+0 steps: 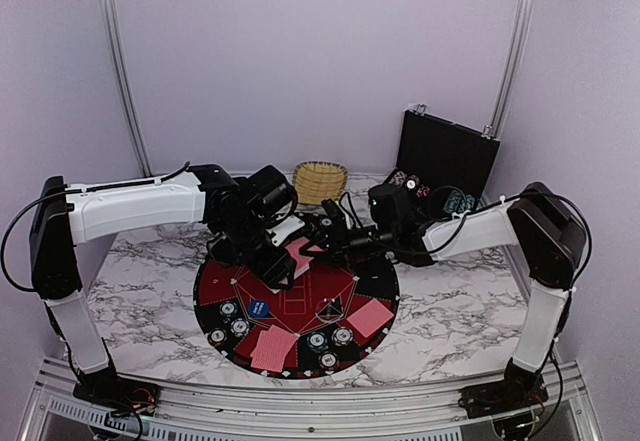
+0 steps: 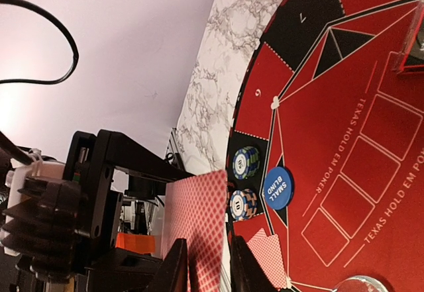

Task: Distribute texas hold em gaming equipment
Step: Pick up the poker card from the face-down deck piles.

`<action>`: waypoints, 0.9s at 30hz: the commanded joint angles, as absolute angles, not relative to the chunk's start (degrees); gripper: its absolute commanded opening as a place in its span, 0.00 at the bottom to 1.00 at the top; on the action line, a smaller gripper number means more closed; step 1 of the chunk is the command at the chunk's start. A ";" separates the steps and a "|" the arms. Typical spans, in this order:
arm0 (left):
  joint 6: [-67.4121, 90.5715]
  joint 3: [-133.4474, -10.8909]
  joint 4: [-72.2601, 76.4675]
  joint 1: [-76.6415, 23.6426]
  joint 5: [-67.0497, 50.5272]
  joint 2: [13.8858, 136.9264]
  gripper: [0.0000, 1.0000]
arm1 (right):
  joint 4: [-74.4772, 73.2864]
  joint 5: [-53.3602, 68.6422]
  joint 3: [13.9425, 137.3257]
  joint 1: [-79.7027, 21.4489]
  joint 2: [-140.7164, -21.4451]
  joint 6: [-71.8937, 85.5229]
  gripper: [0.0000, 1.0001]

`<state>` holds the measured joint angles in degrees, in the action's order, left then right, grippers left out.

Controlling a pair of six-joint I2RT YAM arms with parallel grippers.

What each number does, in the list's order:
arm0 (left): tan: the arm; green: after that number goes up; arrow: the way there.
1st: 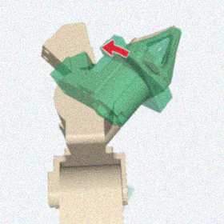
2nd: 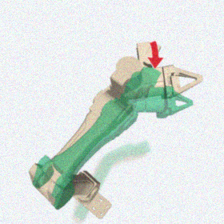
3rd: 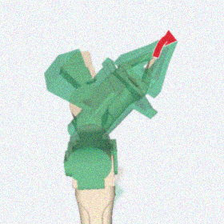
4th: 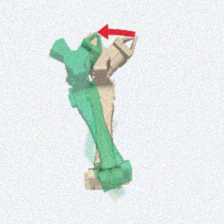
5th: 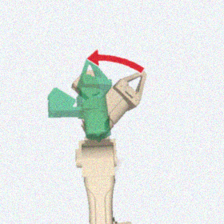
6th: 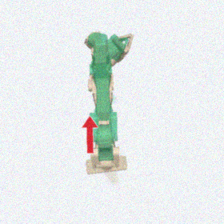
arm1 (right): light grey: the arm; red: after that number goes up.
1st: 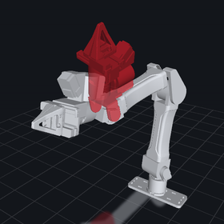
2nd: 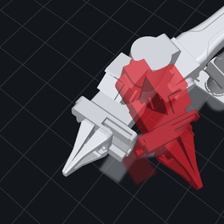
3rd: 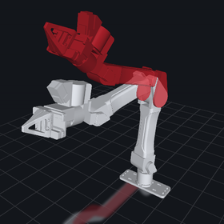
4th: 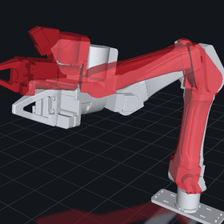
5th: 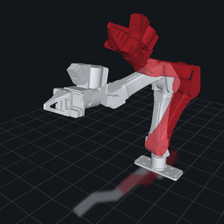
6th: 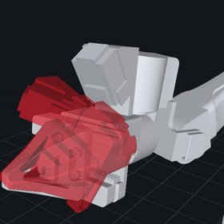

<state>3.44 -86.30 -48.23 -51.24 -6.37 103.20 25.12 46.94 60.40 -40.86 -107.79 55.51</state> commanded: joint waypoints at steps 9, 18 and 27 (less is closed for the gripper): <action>3.51 -86.40 -51.06 -50.92 -5.64 102.73 0.48 | 27.93 45.98 59.09 -39.21 -105.39 56.16 0.16; 3.60 -86.48 -51.02 -50.88 -4.93 102.76 0.49 | 31.45 47.75 56.99 -37.42 -103.49 58.72 0.00; 3.75 -86.40 -51.06 -50.75 -4.36 102.83 0.49 | 34.90 49.97 53.36 -33.04 -102.03 60.73 0.00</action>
<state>3.60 -86.30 -50.04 -51.00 -5.04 103.20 31.35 48.21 55.13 -35.59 -103.68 59.44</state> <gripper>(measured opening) 0.666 0.008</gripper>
